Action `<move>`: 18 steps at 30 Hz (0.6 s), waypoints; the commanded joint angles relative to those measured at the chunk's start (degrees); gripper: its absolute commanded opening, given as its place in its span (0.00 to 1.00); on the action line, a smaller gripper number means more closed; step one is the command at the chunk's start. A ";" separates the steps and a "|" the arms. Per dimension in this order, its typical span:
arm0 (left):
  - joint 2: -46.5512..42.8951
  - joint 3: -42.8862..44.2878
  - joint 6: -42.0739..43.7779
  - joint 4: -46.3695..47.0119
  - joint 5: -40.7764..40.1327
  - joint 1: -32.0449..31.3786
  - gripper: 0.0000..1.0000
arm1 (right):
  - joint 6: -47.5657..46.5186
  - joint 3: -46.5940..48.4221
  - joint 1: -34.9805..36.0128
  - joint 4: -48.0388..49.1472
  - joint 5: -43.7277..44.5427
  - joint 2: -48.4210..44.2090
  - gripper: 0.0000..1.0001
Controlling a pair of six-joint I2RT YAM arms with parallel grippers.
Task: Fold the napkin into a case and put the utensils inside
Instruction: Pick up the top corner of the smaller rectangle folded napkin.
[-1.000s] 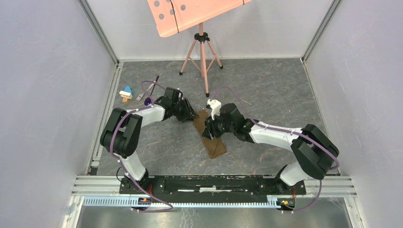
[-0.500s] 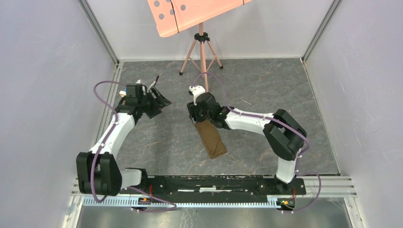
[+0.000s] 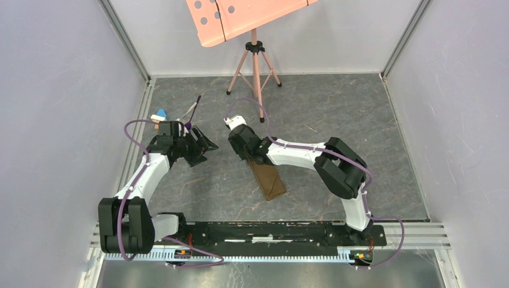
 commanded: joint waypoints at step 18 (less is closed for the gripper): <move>-2.12 -0.74 2.89 3.35 4.14 -0.08 0.78 | -3.14 5.52 1.45 -3.11 8.55 4.68 0.39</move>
